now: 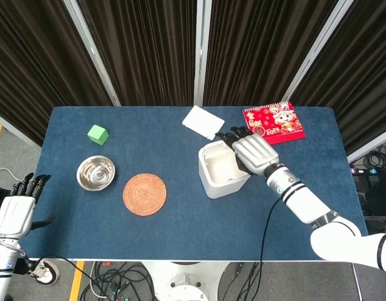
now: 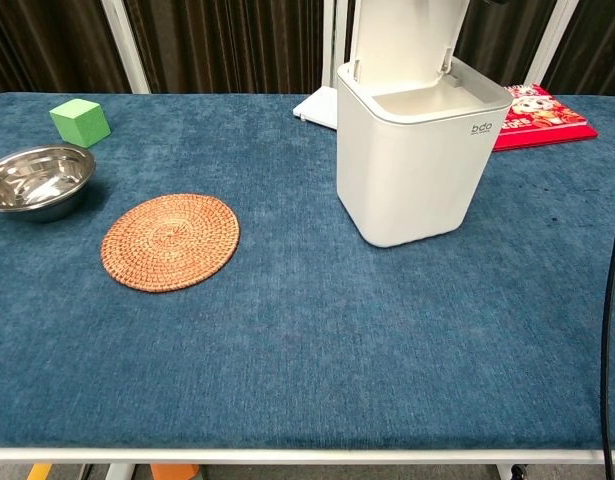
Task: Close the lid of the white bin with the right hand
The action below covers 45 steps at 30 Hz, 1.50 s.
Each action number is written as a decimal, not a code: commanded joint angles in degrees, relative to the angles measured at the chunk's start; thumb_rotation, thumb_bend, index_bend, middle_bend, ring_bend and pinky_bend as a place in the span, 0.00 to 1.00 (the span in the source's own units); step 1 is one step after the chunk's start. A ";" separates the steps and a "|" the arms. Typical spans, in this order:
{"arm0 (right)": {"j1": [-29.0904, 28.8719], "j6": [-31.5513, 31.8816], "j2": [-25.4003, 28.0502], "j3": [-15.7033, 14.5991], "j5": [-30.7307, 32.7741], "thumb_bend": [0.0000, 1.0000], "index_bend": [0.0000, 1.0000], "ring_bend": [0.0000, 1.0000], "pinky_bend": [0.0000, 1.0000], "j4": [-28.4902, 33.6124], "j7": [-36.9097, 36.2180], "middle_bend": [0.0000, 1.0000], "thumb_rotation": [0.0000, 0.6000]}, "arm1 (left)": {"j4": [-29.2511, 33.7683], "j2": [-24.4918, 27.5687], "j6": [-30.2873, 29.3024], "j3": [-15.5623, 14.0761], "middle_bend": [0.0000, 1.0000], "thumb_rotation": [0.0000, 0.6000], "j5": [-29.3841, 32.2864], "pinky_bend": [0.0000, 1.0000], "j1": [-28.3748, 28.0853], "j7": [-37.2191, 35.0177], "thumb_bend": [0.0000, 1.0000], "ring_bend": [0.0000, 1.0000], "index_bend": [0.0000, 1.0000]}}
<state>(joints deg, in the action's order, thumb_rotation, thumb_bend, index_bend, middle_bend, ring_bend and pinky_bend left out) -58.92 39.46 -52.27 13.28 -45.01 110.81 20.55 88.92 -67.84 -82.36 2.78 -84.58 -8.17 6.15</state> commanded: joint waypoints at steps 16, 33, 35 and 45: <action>6.66 3.00 3.45 -4.90 -11.07 1.00 0.00 0.10 0.15 6.33 -3.40 0.18 1.00 | 0.71 0.34 -0.16 -0.22 0.13 1.00 -0.21 0.19 0.09 0.41 0.00 0.05 0.12; 7.89 0.75 -0.04 -7.80 -13.65 1.00 0.00 0.10 0.15 2.95 -5.13 0.18 1.00 | 0.59 0.21 -0.15 -0.38 0.12 1.00 -0.01 0.19 0.26 0.47 0.00 0.05 0.12; 7.85 0.43 -0.56 -8.14 -13.61 1.00 0.00 0.10 0.15 2.54 -5.11 0.18 1.00 | 0.56 0.17 -0.13 -0.39 0.13 1.00 -0.01 0.19 0.26 0.41 0.00 0.05 0.12; 11.37 7.53 1.74 -6.53 -18.61 1.00 0.00 0.10 0.15 5.08 -7.62 0.16 1.00 | 0.25 -0.03 -0.40 -0.23 0.12 1.00 0.02 0.19 0.32 0.05 0.00 0.05 0.12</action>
<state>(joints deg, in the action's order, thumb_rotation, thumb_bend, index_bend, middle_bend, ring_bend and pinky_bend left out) -49.51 43.98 -52.14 5.90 -61.24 114.42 14.40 89.18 -67.87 -82.76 2.54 -84.56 -7.86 6.20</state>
